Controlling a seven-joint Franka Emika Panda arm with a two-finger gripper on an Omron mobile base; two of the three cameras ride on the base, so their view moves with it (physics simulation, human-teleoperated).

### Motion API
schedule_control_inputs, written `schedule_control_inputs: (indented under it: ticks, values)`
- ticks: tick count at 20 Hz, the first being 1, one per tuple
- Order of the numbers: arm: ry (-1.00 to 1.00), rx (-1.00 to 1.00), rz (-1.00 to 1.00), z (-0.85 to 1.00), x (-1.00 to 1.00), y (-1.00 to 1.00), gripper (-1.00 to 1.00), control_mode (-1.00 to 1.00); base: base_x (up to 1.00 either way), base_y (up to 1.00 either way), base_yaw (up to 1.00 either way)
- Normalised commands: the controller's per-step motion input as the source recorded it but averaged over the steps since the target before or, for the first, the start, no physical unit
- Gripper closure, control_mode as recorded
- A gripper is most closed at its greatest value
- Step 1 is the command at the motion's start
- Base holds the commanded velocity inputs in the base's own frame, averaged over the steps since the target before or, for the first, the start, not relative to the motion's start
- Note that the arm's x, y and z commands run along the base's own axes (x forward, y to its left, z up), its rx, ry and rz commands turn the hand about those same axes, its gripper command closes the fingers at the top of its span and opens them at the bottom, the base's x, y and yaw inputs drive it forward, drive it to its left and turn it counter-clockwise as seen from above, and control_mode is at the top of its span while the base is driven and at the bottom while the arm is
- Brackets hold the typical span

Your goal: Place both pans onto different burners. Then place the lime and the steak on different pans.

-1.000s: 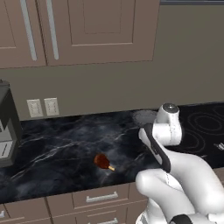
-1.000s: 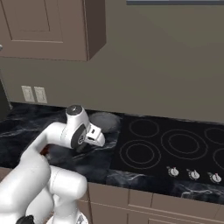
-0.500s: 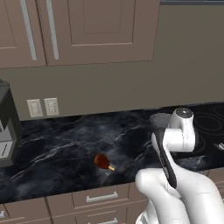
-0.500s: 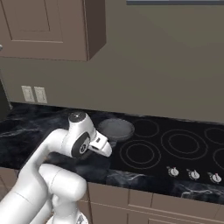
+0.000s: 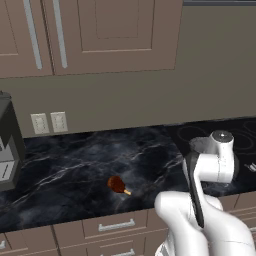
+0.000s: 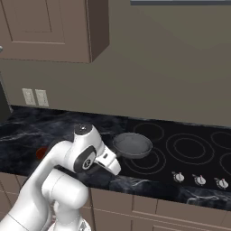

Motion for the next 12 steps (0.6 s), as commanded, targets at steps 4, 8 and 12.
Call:
schedule_control_inputs:
  ticks: [4,8,12]
  values:
    - [0.10,0.13,-0.03,0.00,-0.02,-0.23,1.00,-1.00,0.00,0.00,0.00]
    - [0.10,0.21,0.00,0.00,0.00,-0.25,1.00,-1.00,0.00,0.00,0.00]
    - [0.09,0.17,0.00,0.00,0.00,-0.20,1.00,-1.00,0.00,0.00,0.00]
